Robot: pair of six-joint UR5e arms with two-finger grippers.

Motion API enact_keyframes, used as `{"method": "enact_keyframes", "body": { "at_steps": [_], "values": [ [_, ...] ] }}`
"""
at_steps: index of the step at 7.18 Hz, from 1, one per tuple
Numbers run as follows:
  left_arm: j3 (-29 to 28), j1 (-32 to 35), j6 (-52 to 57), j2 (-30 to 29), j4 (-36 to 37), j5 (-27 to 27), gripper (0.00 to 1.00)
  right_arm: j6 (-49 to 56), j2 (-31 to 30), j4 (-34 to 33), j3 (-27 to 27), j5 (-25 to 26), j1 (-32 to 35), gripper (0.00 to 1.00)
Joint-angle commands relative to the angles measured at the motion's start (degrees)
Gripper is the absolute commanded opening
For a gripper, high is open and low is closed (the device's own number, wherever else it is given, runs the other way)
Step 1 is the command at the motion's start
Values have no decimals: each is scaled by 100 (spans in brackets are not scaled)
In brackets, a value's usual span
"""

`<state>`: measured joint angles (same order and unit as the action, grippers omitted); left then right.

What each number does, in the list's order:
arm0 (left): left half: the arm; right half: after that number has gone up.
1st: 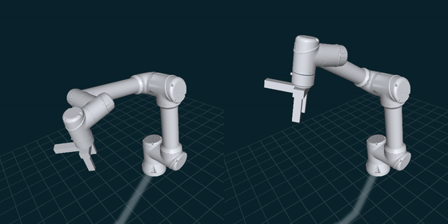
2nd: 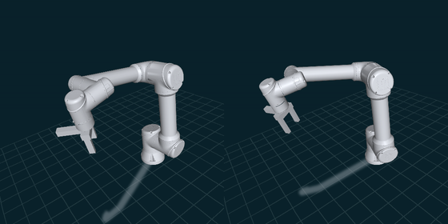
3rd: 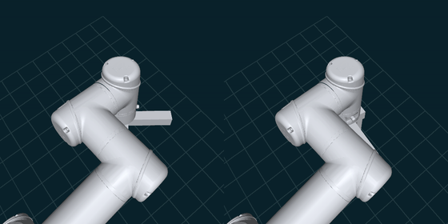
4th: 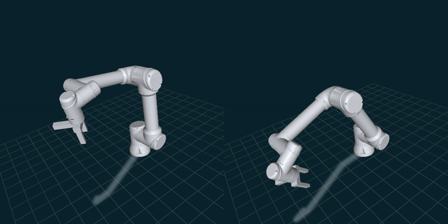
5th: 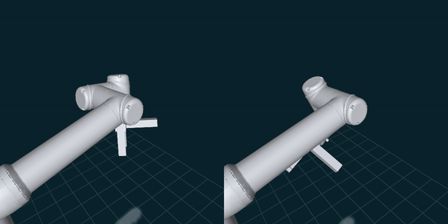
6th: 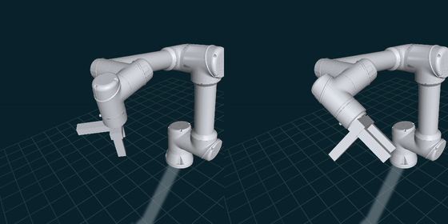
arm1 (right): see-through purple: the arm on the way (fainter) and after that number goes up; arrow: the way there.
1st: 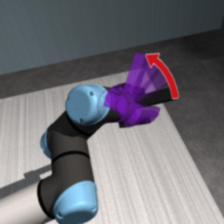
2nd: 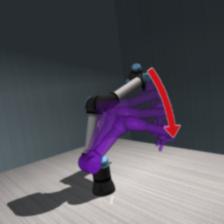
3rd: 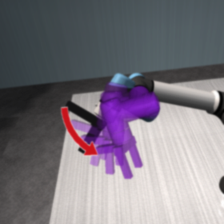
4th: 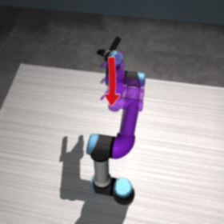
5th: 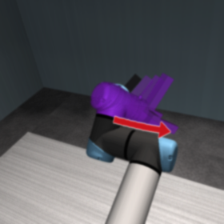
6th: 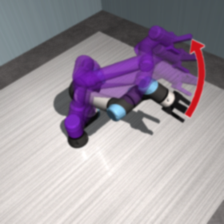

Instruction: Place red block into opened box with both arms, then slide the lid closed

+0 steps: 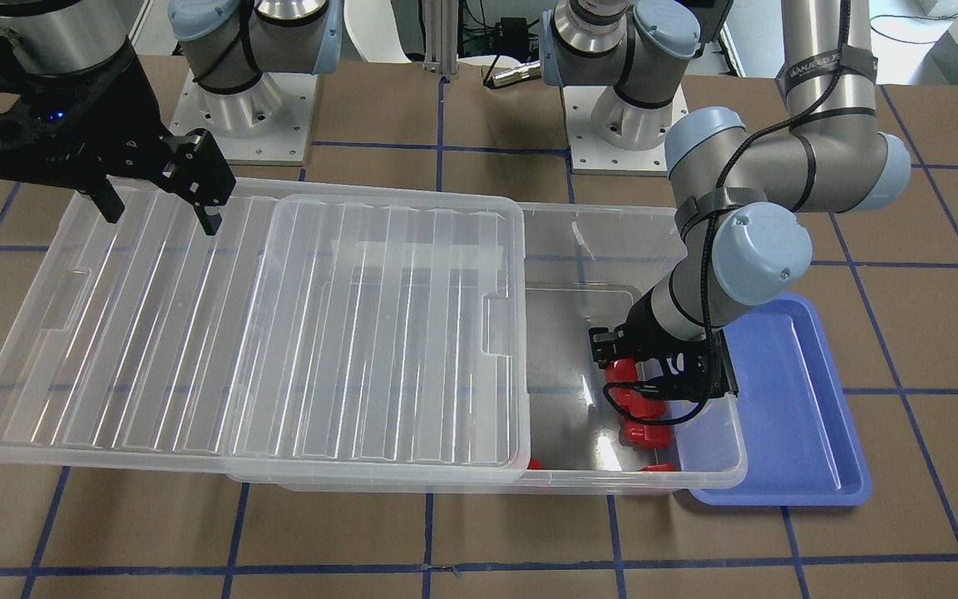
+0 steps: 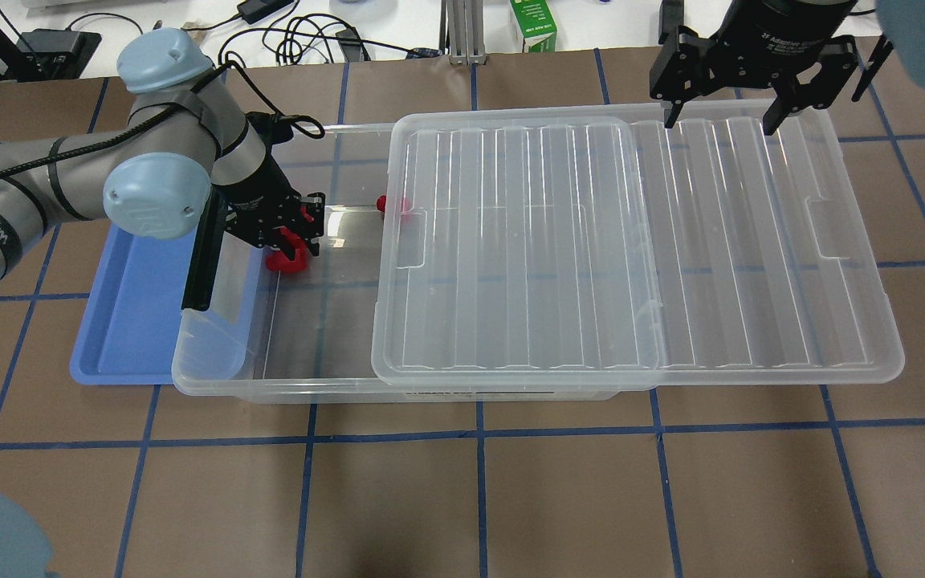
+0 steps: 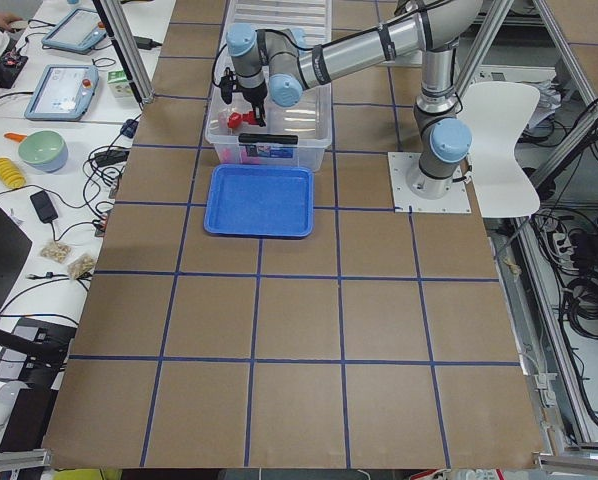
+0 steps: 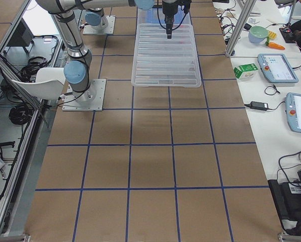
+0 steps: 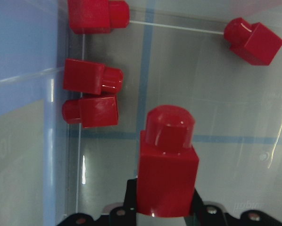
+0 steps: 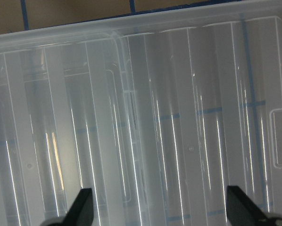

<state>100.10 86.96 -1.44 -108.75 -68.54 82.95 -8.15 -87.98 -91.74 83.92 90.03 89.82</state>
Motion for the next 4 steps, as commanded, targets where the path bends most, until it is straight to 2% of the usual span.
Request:
{"method": "enact_keyframes", "body": {
  "at_steps": [1,4],
  "values": [
    [36,6,-6,-250,51,10,0,-55,0,7,-7,-3,0,100],
    [36,6,-14,-506,166,1,0,-90,0,7,-7,-21,0,100]
  ]
}}
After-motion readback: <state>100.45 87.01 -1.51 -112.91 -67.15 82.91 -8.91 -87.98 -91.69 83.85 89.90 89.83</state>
